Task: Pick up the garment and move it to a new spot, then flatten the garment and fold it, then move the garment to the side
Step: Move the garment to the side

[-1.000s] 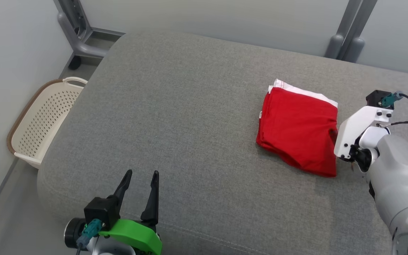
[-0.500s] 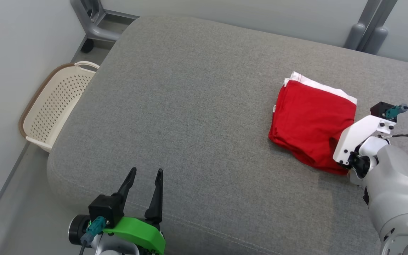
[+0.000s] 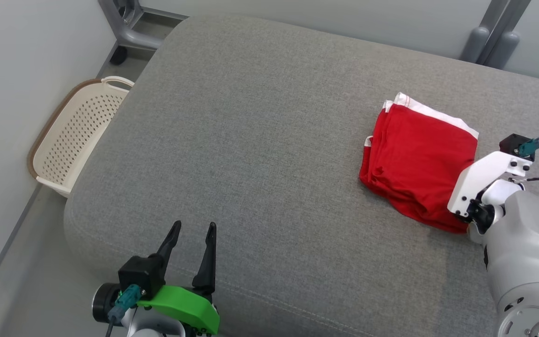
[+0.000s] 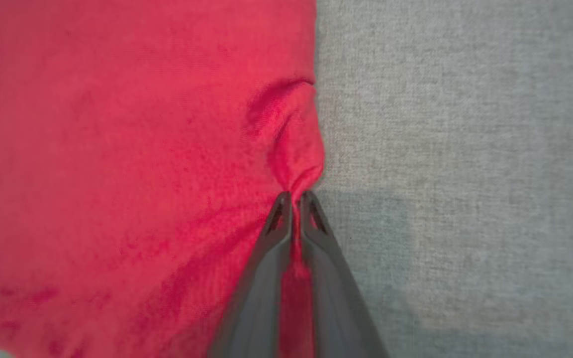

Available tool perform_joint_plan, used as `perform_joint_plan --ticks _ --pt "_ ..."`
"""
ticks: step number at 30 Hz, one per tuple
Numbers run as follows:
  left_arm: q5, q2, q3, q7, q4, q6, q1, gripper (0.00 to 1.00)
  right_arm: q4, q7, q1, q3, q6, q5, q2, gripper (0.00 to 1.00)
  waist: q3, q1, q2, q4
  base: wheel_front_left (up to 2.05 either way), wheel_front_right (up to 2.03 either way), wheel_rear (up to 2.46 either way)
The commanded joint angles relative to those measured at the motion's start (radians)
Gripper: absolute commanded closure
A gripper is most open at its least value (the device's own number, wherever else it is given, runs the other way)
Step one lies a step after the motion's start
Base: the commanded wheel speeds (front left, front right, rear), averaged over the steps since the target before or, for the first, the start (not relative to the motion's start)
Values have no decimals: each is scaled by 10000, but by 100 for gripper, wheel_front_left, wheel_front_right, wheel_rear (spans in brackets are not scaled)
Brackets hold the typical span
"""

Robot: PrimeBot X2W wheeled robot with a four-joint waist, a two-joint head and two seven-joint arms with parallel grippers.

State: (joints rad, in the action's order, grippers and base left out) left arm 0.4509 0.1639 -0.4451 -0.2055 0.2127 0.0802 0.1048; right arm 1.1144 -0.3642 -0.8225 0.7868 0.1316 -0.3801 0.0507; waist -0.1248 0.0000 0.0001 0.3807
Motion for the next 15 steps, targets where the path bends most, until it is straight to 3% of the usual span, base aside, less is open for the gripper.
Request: perform_joint_plan --ticks 1,9,15 --pt "79 4 15 -69 39 31 112 0 202 63 22 19 -18 -108 14 100 89 0 -1 -102 0 0 0" --pt "132 53 -51 -91 67 48 -22 0 726 469 -264 -129 -20 -589 24 100 497 0 -1 -662 0 0 0" --pt "169 95 -114 -57 82 66 -224 0 1330 547 -488 -963 -20 -993 23 100 970 0 -1 -1403 0 0 0"
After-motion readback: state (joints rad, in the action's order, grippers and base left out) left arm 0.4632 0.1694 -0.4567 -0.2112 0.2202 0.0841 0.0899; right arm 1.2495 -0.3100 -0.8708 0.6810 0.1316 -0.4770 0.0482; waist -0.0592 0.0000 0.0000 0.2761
